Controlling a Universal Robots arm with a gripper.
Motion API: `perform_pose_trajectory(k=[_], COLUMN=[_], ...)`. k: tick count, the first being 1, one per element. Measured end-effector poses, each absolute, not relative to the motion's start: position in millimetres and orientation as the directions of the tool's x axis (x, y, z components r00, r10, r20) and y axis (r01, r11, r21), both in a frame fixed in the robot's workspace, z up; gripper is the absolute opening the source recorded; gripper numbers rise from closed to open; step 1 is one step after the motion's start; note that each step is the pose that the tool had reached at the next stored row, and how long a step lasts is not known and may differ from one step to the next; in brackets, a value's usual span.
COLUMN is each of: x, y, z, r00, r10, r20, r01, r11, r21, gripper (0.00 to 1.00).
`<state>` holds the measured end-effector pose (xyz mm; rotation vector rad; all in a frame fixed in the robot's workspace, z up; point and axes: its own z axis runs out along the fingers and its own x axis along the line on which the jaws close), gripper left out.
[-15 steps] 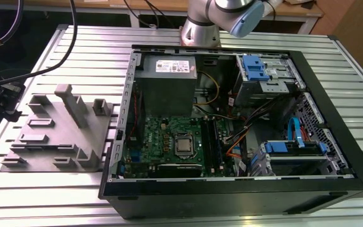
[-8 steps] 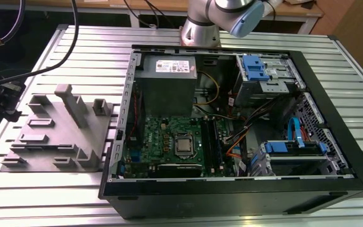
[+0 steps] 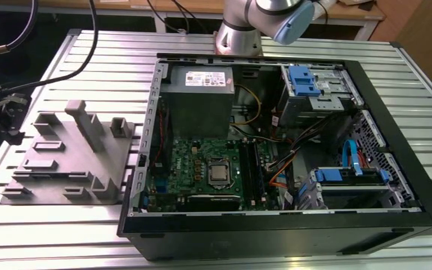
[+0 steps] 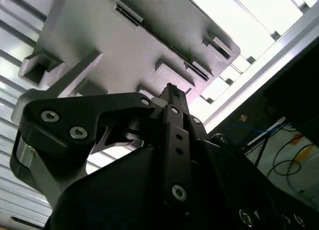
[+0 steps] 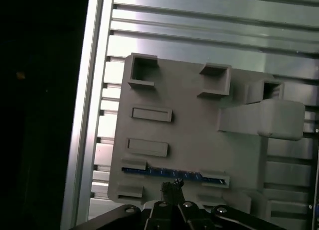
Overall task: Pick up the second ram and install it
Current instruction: 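Pick up the second ram and move it above second insertion slot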
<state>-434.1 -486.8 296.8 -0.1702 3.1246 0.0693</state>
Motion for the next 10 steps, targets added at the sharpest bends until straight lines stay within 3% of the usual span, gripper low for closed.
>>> perform_pose_trajectory(k=[10], x=[-434.1], y=[-486.8], z=[294.9], r00=[-0.958], r10=[-0.286], r20=[-0.014], r01=[-0.286], r11=[0.957], r21=[0.044], gripper=[0.07])
